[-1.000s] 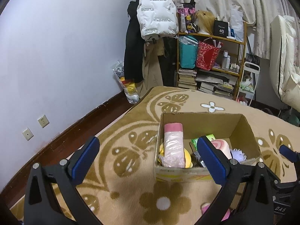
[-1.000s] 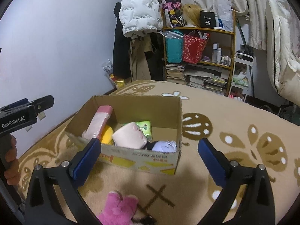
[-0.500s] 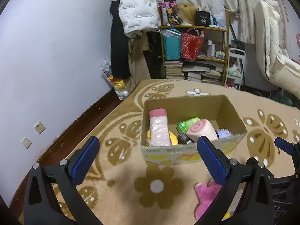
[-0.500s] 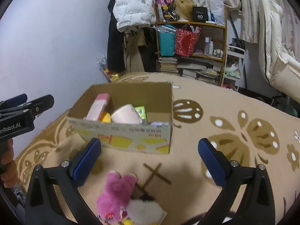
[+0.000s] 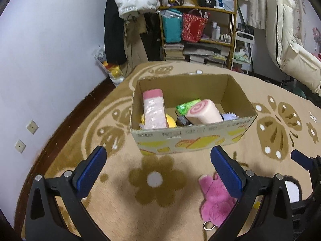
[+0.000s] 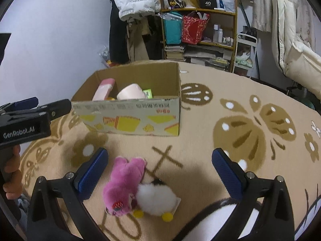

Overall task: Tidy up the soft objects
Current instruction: 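Move both tools back from the box toward the pink bear and penguin plush, then grasp the pink plush bear with the left tool while the right tool grasps the white penguin plush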

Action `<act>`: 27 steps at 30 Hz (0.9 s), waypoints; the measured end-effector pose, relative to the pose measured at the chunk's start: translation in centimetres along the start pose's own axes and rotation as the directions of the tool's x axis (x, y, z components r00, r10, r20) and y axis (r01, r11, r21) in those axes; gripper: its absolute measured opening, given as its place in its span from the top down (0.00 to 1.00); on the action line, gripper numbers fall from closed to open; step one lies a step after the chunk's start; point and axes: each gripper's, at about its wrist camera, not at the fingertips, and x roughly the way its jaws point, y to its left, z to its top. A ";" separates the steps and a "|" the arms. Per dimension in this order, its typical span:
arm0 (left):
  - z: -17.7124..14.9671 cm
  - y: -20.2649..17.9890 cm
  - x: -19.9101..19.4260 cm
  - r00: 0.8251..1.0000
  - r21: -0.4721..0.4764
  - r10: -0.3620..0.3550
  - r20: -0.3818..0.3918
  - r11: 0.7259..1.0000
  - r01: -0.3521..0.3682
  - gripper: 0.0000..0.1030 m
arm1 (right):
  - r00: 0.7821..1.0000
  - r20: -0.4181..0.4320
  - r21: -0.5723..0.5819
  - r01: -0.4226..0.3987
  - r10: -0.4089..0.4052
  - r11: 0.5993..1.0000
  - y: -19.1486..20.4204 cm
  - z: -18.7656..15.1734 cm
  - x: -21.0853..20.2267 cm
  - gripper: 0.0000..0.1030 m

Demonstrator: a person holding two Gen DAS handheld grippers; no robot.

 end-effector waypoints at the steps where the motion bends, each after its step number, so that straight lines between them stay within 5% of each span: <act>1: -0.1 -0.1 0.2 1.000 0.000 -0.002 -0.007 1.000 0.002 0.01 | 1.000 -0.006 -0.004 0.001 -0.001 1.000 0.1 -0.1 0.1 0.00; 13: -1.2 -0.8 2.6 0.987 -0.009 -0.090 -0.135 0.996 0.089 0.01 | 0.988 -0.154 -0.014 -0.001 -0.001 1.000 0.4 -1.7 2.4 0.01; 20: -1.9 -1.9 3.9 0.973 0.027 -0.117 -0.197 0.992 0.125 0.01 | 0.979 -0.201 -0.010 -0.008 0.005 1.000 0.5 -2.1 3.0 0.23; 27: -2.8 -2.8 5.3 0.956 0.045 -0.129 -0.263 0.988 0.145 0.01 | 0.960 -0.281 0.016 -0.015 0.019 1.000 0.3 -2.8 4.4 0.24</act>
